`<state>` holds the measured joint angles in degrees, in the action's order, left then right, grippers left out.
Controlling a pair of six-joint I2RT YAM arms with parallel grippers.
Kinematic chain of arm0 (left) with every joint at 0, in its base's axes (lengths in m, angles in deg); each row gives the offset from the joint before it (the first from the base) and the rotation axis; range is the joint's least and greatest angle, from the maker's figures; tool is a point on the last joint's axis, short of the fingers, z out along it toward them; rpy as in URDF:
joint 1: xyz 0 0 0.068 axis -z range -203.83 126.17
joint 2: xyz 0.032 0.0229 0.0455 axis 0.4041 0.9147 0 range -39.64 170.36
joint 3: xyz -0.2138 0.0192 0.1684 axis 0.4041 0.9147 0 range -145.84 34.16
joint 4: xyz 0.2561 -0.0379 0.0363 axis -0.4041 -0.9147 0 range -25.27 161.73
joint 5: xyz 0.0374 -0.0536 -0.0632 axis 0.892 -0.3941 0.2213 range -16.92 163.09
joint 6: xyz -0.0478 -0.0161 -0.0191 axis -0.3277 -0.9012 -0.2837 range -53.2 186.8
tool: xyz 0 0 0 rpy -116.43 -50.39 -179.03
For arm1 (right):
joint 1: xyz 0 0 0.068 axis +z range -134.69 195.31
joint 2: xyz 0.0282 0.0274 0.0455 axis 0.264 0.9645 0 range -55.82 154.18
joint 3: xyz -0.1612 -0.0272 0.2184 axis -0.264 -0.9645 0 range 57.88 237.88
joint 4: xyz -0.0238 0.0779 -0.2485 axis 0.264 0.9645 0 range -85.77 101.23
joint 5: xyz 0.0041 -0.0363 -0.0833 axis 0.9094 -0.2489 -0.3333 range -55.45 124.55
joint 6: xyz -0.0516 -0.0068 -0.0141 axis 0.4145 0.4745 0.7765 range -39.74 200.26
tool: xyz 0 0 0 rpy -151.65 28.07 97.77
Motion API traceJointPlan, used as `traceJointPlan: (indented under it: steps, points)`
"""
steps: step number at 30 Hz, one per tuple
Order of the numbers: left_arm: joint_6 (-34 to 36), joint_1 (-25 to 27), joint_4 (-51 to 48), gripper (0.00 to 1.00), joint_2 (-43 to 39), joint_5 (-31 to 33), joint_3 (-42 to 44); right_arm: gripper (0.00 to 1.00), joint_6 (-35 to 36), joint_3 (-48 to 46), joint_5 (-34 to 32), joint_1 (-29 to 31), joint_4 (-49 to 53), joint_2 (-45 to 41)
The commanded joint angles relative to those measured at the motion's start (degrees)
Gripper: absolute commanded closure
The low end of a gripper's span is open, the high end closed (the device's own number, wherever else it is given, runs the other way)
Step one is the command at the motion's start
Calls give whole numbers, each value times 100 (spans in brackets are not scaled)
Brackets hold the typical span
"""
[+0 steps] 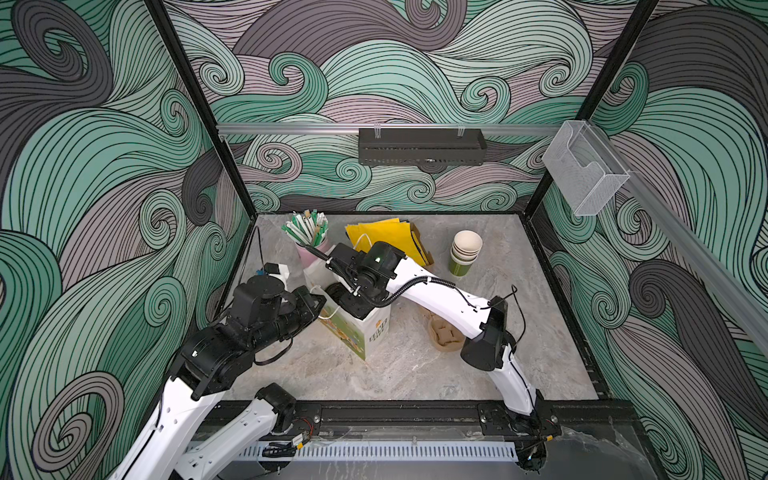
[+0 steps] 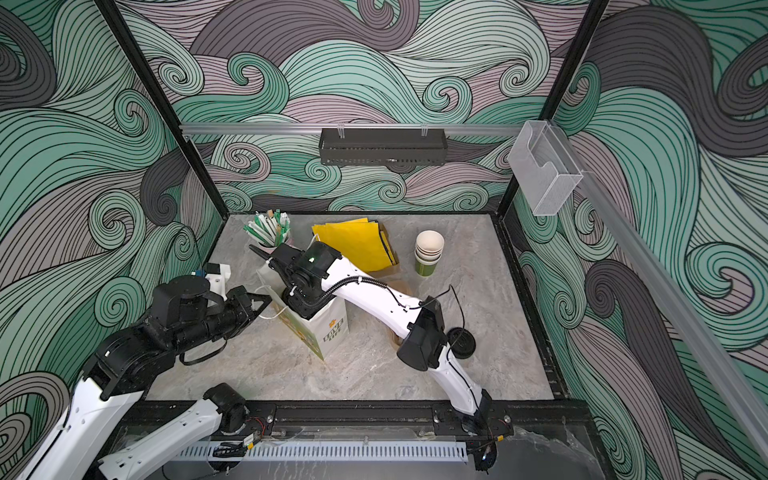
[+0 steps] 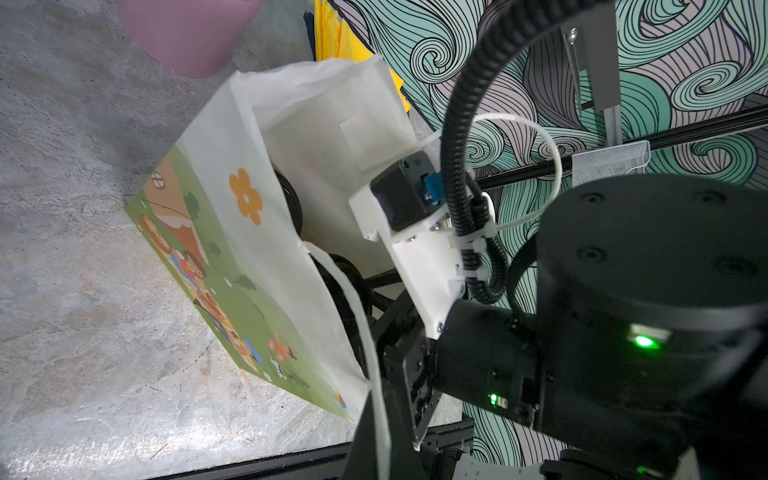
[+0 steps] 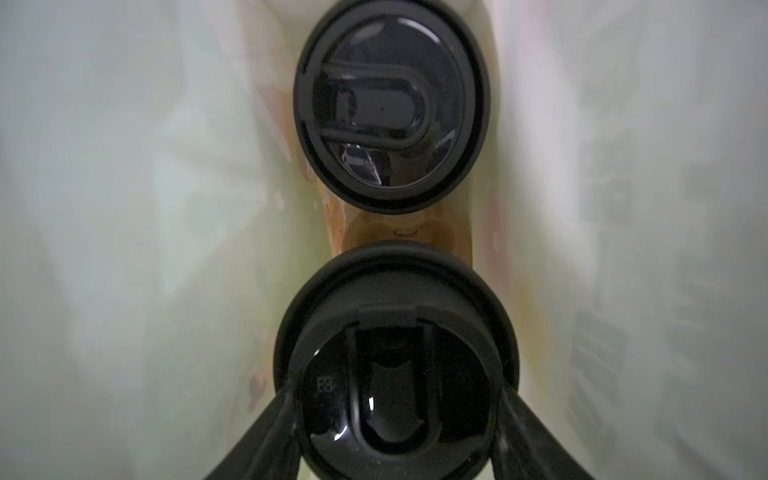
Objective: Pack the takeout coffee
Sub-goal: 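Push the green cup down beside the other cups with the right gripper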
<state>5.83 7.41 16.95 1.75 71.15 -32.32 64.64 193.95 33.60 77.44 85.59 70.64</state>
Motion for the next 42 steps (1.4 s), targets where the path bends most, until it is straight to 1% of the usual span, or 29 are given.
traceJointPlan:
  steps: [1, 13, 31, 42]
  points:
    - [5, -38, -15, 100, -32, 43, -49, 44, 24, -113, 25, 21, -63, 3]
    - [6, -39, -22, 100, -34, 48, -58, 44, 42, -342, 58, 18, -275, 96]
    - [6, -37, -58, 100, -65, 78, -63, 45, 32, -1173, 185, 19, -647, 60]
    - [6, -39, -70, 100, -61, 85, -74, 46, -80, -1475, 310, 20, -612, 57]
